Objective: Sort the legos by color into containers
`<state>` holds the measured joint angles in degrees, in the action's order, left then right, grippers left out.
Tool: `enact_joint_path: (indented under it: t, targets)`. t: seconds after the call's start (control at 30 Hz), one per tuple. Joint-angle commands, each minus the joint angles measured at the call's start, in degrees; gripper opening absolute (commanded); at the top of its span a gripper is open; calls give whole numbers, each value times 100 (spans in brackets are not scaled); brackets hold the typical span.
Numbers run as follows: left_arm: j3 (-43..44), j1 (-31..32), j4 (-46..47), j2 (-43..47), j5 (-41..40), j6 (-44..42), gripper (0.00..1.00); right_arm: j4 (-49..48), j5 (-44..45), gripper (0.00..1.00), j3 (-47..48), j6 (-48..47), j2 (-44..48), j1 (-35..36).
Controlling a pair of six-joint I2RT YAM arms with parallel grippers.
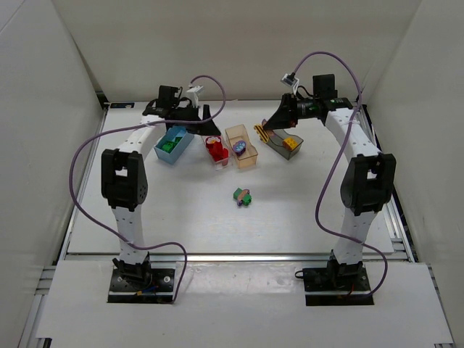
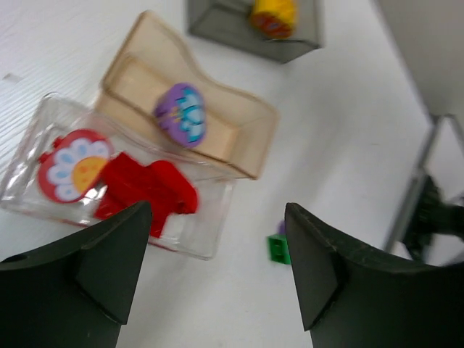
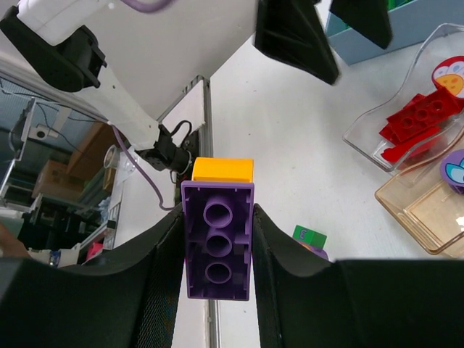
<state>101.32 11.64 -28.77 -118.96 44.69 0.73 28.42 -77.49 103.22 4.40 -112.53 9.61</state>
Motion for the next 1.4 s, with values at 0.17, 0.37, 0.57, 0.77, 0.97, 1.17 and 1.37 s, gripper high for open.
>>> enact_joint_path:
  t: [0.17, 0.37, 0.57, 0.77, 0.97, 1.17, 1.37]
  targets:
    - [117, 102, 285, 1041, 3492, 876, 78, -601, -389, 0, 322, 491, -269, 507]
    - [-173, 233, 285, 1278, 4012, 639, 82, -1197, -565, 0, 550, 1114, -489, 858]
    - [-244, 251, 276, 1296, 4074, 463, 83, -1515, -644, 0, 743, 1449, -639, 1061]
    - [-262, 251, 267, 1217, 4039, 375, 83, -1638, -662, 0, 814, 1546, -639, 1192]
    - [-297, 260, 267, 1191, 3978, 261, 82, -1709, -679, 0, 840, 1607, -691, 1333]
    - [-297, 260, 267, 1173, 3890, 287, 72, -1761, -653, 0, 893, 1625, -735, 1421]
    - [-323, 286, 267, 1138, 3916, 322, 35, -1840, -583, 0, 998, 1678, -779, 1430]
